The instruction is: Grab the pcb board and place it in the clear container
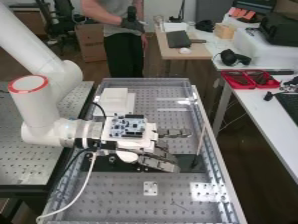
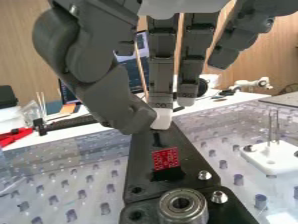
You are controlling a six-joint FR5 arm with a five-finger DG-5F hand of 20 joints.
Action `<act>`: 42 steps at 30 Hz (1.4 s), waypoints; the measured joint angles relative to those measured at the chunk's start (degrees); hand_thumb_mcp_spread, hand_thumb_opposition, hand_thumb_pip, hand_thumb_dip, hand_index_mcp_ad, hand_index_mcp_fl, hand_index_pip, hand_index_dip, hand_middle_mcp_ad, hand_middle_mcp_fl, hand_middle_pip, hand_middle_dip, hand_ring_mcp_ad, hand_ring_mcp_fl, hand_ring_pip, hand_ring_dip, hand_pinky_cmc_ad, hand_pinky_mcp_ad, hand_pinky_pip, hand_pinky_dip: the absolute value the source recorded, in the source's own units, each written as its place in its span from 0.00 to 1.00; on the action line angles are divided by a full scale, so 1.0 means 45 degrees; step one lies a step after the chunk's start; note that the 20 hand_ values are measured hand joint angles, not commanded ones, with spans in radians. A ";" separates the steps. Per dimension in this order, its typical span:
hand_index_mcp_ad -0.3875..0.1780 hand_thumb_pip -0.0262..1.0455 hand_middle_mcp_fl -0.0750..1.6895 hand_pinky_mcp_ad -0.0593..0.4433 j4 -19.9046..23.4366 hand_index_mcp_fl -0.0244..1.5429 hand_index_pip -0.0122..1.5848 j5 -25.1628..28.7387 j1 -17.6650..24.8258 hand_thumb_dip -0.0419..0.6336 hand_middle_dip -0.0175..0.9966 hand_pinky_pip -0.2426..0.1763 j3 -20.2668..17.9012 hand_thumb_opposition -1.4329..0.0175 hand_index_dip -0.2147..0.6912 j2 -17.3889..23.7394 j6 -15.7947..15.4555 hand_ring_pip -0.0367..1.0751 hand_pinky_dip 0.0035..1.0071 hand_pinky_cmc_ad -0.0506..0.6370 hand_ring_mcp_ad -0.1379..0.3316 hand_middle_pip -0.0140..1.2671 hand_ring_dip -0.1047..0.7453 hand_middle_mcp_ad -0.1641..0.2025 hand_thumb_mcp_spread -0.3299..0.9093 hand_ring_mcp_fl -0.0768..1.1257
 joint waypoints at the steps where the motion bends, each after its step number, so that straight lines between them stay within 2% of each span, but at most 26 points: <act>1: 0.47 0.83 0.24 0.42 -0.0005 0.04 0.07 0.0011 0.0002 0.67 0.78 0.55 0.0011 0.32 0.04 -0.0023 0.0011 0.19 0.18 0.49 0.43 0.81 0.85 0.62 0.69 0.35; 12: 0.47 0.83 0.24 0.42 0.0035 0.04 0.07 0.0238 0.0018 0.67 0.78 0.55 -0.0106 0.32 0.03 -0.0232 0.0129 0.20 0.18 0.49 0.44 0.80 0.85 0.62 0.69 0.35; 20: 0.47 0.84 0.24 0.42 0.0665 0.04 0.07 0.0551 0.0118 0.67 0.79 0.54 -0.0497 0.32 0.03 -0.0164 0.0372 0.20 0.18 0.48 0.43 0.79 0.85 0.63 0.69 0.35; 26: 0.47 0.84 0.21 0.42 0.1202 0.04 0.07 0.0763 0.0261 0.67 0.81 0.55 -0.0721 0.32 0.03 -0.0280 0.0582 0.24 0.19 0.49 0.44 0.80 0.85 0.62 0.69 0.33; 31: 0.47 0.84 0.19 0.42 0.1526 0.03 0.07 0.0999 0.0371 0.67 0.81 0.55 -0.0862 0.32 0.03 -0.0315 0.0592 0.27 0.19 0.48 0.44 0.80 0.85 0.63 0.69 0.29; 42: 0.47 0.83 0.18 0.42 0.1590 0.03 0.07 0.1190 0.0478 0.67 0.82 0.55 -0.1096 0.32 0.03 -0.0288 0.0369 0.30 0.19 0.48 0.44 0.80 0.85 0.62 0.69 0.30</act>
